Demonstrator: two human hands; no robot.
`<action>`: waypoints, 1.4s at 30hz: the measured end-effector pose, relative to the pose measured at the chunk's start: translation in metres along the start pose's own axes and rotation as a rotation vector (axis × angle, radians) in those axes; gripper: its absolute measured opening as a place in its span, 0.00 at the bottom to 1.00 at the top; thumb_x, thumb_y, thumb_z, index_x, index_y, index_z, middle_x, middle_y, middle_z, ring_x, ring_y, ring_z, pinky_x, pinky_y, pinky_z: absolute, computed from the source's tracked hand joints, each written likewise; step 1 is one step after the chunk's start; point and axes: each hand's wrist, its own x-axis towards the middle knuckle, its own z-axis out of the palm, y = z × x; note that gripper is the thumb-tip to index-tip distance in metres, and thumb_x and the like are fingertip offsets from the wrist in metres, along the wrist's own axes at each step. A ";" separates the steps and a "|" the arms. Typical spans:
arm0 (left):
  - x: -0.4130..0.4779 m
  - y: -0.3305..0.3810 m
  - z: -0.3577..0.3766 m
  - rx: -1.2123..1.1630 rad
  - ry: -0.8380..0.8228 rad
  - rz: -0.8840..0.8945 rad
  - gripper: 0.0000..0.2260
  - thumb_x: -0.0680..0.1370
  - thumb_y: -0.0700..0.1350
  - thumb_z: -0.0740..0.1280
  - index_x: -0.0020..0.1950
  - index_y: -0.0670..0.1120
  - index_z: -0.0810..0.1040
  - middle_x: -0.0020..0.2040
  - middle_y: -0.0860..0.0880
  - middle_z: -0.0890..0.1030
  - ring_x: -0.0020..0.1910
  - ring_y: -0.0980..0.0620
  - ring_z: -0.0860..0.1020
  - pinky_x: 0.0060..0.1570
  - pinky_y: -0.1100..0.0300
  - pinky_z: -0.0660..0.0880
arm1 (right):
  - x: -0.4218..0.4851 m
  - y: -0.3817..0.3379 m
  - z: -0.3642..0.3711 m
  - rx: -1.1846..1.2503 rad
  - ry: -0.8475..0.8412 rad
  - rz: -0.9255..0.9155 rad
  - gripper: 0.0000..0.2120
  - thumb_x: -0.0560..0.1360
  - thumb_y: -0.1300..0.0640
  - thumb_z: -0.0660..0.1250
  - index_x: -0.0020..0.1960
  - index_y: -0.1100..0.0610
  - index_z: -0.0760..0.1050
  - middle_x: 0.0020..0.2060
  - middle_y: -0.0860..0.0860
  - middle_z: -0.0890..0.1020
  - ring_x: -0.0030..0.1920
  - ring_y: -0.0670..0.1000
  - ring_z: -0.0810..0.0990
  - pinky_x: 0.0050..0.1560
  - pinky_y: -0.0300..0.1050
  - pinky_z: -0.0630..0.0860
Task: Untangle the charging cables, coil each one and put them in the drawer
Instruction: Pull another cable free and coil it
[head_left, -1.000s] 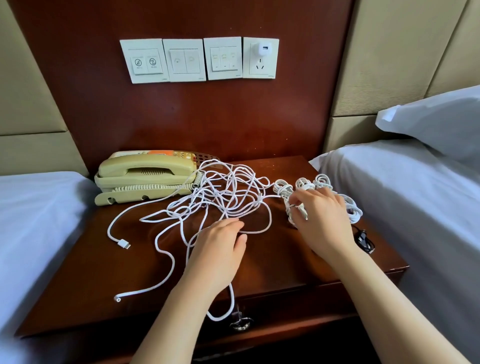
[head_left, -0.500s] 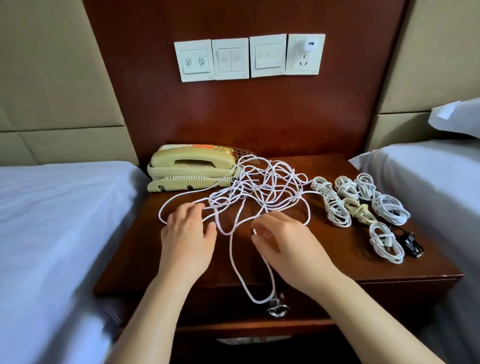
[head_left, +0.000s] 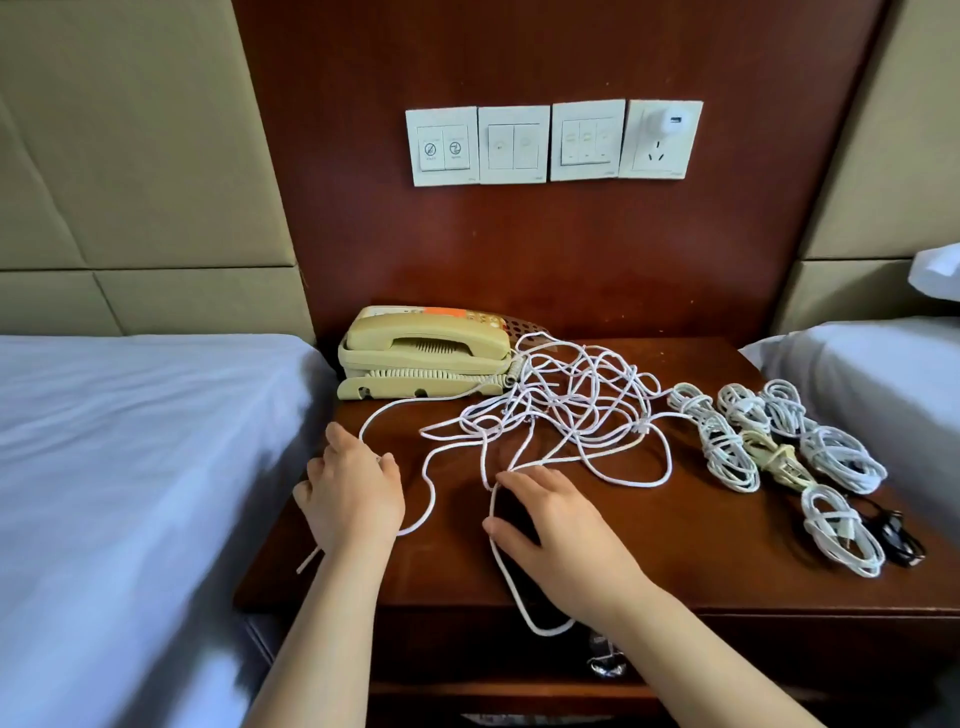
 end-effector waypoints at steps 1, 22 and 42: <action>0.004 0.002 0.002 0.003 -0.007 -0.009 0.17 0.79 0.48 0.61 0.64 0.41 0.69 0.62 0.42 0.76 0.64 0.42 0.70 0.62 0.46 0.63 | 0.002 0.002 0.001 -0.001 -0.001 -0.005 0.24 0.79 0.46 0.60 0.72 0.53 0.65 0.66 0.46 0.70 0.66 0.45 0.66 0.63 0.34 0.62; 0.019 0.002 -0.005 -0.516 0.152 0.095 0.09 0.82 0.43 0.55 0.51 0.39 0.69 0.50 0.36 0.80 0.49 0.36 0.77 0.48 0.49 0.72 | 0.022 0.019 0.004 0.024 0.033 -0.026 0.17 0.79 0.55 0.61 0.67 0.53 0.72 0.62 0.47 0.74 0.63 0.46 0.71 0.60 0.34 0.66; -0.033 0.027 -0.054 -0.938 -0.371 0.628 0.14 0.82 0.42 0.54 0.40 0.51 0.73 0.25 0.56 0.62 0.23 0.58 0.57 0.22 0.67 0.56 | 0.022 0.013 -0.018 0.198 0.552 -0.108 0.21 0.76 0.57 0.61 0.69 0.56 0.68 0.64 0.51 0.71 0.67 0.45 0.66 0.67 0.32 0.60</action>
